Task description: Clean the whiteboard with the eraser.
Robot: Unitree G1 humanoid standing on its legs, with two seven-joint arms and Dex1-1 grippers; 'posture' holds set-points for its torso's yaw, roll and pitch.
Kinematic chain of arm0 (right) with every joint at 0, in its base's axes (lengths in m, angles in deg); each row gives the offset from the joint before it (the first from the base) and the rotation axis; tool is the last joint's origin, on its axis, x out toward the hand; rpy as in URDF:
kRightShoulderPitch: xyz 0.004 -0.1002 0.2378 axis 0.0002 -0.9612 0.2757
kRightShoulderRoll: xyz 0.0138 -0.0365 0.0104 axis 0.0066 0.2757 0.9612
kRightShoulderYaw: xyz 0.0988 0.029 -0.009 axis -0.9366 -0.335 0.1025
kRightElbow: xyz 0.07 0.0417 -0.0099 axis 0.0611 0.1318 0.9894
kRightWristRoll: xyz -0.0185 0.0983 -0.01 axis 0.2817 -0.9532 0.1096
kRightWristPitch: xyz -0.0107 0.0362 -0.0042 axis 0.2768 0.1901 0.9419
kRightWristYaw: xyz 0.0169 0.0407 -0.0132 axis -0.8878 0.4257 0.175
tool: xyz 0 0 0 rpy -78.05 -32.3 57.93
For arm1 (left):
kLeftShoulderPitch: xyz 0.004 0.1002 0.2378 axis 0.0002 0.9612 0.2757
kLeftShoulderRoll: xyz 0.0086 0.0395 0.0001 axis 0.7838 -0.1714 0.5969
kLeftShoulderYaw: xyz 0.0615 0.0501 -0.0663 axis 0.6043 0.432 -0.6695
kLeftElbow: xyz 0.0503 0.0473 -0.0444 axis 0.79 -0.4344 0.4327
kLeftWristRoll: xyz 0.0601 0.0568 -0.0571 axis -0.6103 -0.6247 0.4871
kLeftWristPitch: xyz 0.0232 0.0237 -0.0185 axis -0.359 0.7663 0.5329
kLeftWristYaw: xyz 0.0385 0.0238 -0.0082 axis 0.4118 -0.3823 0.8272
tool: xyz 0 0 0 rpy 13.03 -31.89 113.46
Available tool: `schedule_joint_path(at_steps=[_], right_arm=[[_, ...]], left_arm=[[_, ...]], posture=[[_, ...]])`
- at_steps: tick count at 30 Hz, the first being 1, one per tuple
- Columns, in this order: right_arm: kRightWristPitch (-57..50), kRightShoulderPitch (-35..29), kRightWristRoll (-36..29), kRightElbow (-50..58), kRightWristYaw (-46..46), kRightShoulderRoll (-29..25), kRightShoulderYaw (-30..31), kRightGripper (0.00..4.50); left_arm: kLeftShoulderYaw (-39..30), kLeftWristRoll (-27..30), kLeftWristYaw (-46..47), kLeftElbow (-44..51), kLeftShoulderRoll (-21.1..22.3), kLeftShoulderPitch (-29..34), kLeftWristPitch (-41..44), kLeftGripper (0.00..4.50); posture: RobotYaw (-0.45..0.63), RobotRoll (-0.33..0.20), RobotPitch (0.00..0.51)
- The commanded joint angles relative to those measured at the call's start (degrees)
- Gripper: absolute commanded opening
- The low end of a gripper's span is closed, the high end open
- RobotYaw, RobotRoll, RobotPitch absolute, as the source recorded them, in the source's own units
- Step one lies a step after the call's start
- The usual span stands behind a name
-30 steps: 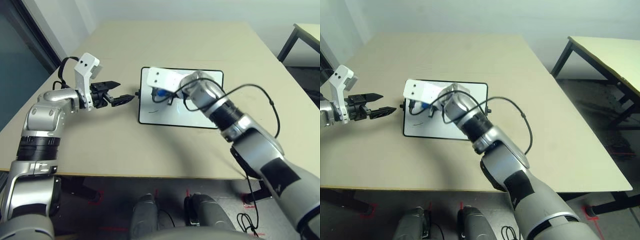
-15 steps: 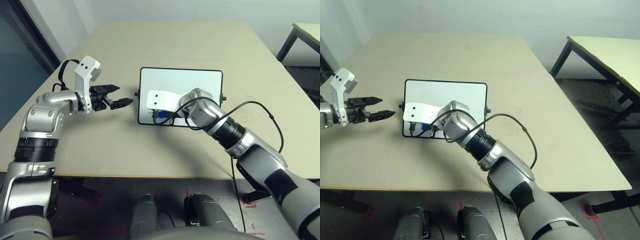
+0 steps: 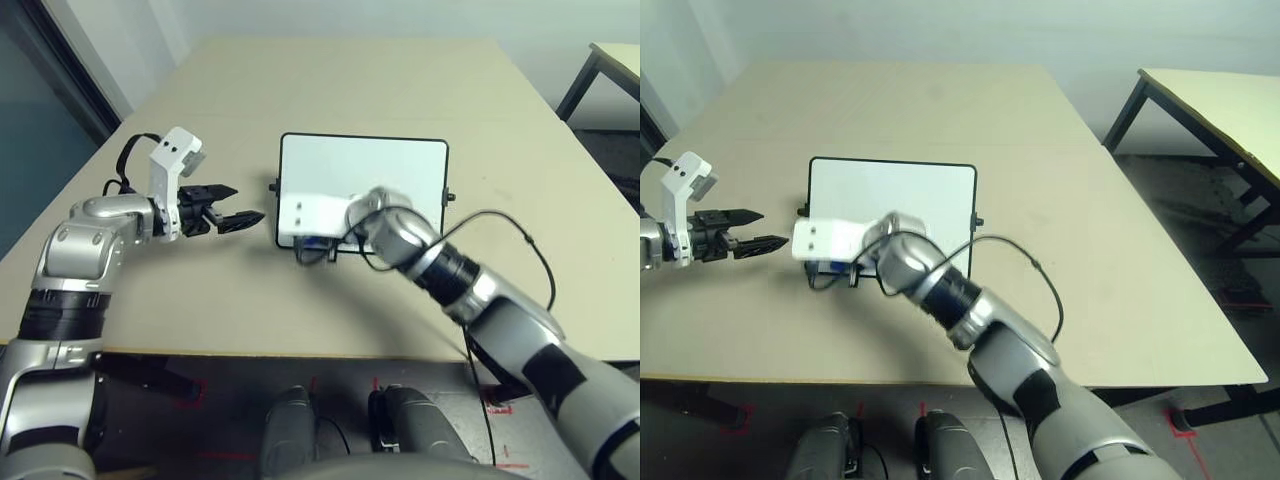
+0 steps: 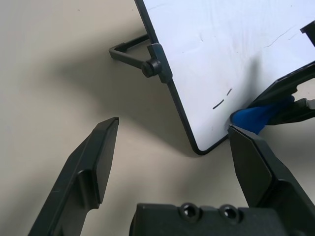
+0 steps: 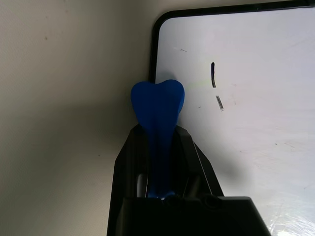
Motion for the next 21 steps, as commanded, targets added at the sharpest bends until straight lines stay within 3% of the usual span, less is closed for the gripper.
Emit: schedule_joint_path(at_steps=[1,7,15,21], right_arm=[[2.2,4.4,0.0,-9.3,-5.5,2.0,-4.4,0.57],[7.5,10.9,-0.4,-20.9,-9.2,4.5,-8.4,0.57],[2.4,0.6,2.2,-7.7,-1.7,0.6,-1.7,0.57],[1.9,1.3,1.9,-7.8,-3.4,1.6,-2.6,0.57]], left_arm=[[-0.7,0.4,0.4,1.3,0.7,0.7,0.7,4.50],[-1.1,0.8,1.0,1.1,1.0,0.4,0.3,4.50],[-1.4,0.7,1.6,-0.2,0.6,-0.6,-0.6,4.50],[-2.3,0.5,1.9,-2.1,1.2,-1.7,-1.8,4.50]], posture=[[0.05,0.000,0.101],[0.05,0.000,0.101],[0.05,0.000,0.104],[0.05,0.000,0.106]])
